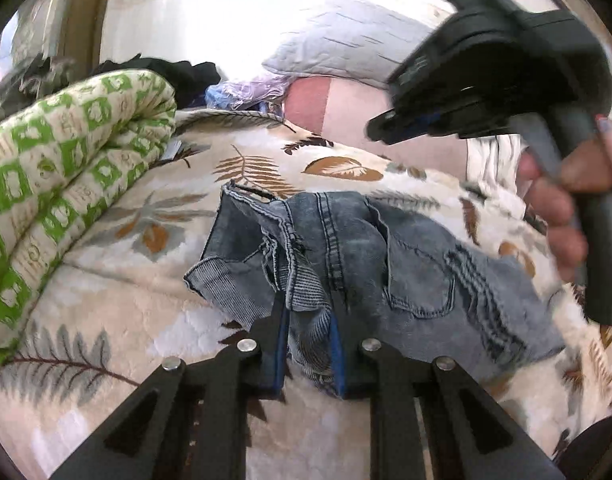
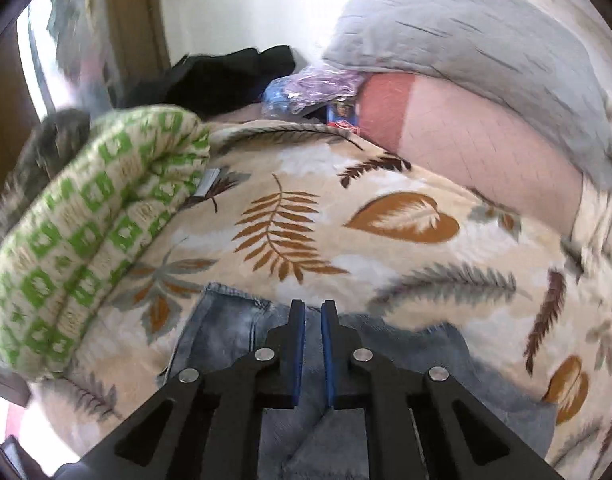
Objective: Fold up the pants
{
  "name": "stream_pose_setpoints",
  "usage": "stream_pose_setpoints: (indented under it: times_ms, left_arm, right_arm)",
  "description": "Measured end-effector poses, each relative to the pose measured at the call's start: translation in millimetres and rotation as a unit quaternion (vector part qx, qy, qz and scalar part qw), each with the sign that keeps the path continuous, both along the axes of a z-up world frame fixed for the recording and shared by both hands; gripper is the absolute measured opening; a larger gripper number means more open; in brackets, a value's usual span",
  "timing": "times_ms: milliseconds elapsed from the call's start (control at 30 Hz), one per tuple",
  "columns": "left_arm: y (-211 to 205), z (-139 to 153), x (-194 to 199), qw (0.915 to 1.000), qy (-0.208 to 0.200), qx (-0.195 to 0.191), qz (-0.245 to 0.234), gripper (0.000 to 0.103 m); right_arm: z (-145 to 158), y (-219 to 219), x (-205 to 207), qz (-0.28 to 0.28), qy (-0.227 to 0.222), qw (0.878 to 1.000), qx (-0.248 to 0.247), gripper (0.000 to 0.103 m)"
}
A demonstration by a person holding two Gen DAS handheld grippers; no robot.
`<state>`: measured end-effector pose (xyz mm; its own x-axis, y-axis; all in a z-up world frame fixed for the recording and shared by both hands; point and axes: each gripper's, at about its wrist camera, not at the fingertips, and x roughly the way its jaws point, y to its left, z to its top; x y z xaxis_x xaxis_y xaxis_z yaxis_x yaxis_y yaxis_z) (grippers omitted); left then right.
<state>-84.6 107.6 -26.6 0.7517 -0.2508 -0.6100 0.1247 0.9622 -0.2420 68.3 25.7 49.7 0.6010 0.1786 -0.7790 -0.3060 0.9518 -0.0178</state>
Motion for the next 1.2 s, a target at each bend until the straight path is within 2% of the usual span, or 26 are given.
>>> stream_pose_setpoints:
  times_ms: [100,167,233,267,300,333,367,400,433,500,567,633,833,867,933,1000,1067,1133,1167,1200]
  left_arm:
    - [11,-2,-1,0.9990,0.018,-0.008,0.041,0.019]
    - [22,-8,2,0.9963,0.042,-0.021,0.072,0.021]
    - [37,-16,5,0.9912,0.068,-0.027,0.111,0.031]
    - [41,-18,6,0.9896,0.075,-0.028,0.119,0.033]
    - [46,-21,8,0.9874,0.084,-0.035,0.130,0.036]
    - [53,-23,8,0.9854,0.086,-0.043,0.141,0.040]
    - [57,-24,9,0.9837,0.086,-0.047,0.150,0.044]
    - [59,-25,11,0.9825,0.089,-0.046,0.157,0.052]
    - [60,-26,13,0.9819,0.089,-0.046,0.160,0.057]
    - [60,-28,15,0.9820,0.091,-0.051,0.157,0.061]
    - [58,-34,22,0.9814,0.110,-0.062,0.145,0.066]
    - [59,-43,28,0.9787,0.129,-0.088,0.134,0.069]
    - [62,-45,31,0.9792,0.124,-0.110,0.117,0.070]
    - [62,-46,32,0.9793,0.123,-0.114,0.113,0.068]
    - [60,-48,38,0.9785,0.128,-0.136,0.089,0.039]
    - [60,-50,40,0.9772,0.131,-0.145,0.083,0.036]
    - [62,-51,40,0.9762,0.129,-0.156,0.077,0.028]
    - [61,-51,40,0.9768,0.126,-0.158,0.071,0.022]
    - [59,-50,40,0.9778,0.122,-0.156,0.069,0.020]
    - [58,-48,39,0.9789,0.118,-0.154,0.064,0.016]
  right_arm:
    - [5,-24,-8,0.021,0.021,0.998,0.063,0.009]
    - [2,-22,-12,0.040,0.041,0.996,0.066,0.011]
    - [-5,-11,-8,0.055,0.072,0.994,0.065,0.015]
    - [-10,-1,-4,0.061,0.091,0.991,0.071,0.019]
    - [-16,5,0,0.063,0.103,0.990,0.075,0.033]
    - [-21,15,5,0.061,0.113,0.989,0.078,0.053]
    - [-25,23,10,0.059,0.114,0.989,0.078,0.062]
    - [-28,30,13,0.058,0.113,0.989,0.079,0.070]
    - [-32,41,20,0.059,0.117,0.988,0.077,0.070]
    - [-40,60,32,0.060,0.129,0.987,0.067,0.070]
    - [-49,76,43,0.068,0.137,0.987,0.048,0.070]
    - [-61,99,55,0.075,0.146,0.986,0.002,0.070]
    - [-94,135,80,0.093,0.182,0.975,-0.086,0.070]
    - [-100,140,83,0.094,0.188,0.973,-0.100,0.070]
    - [-109,147,88,0.089,0.195,0.967,-0.134,0.070]
    - [-118,154,87,0.091,0.192,0.962,-0.173,0.070]
    - [-124,156,83,0.090,0.181,0.955,-0.216,0.066]
    - [-126,154,79,0.095,0.177,0.951,-0.235,0.043]
    - [-126,152,78,0.093,0.179,0.950,-0.238,0.037]
    - [-123,149,76,0.088,0.177,0.951,-0.237,0.028]
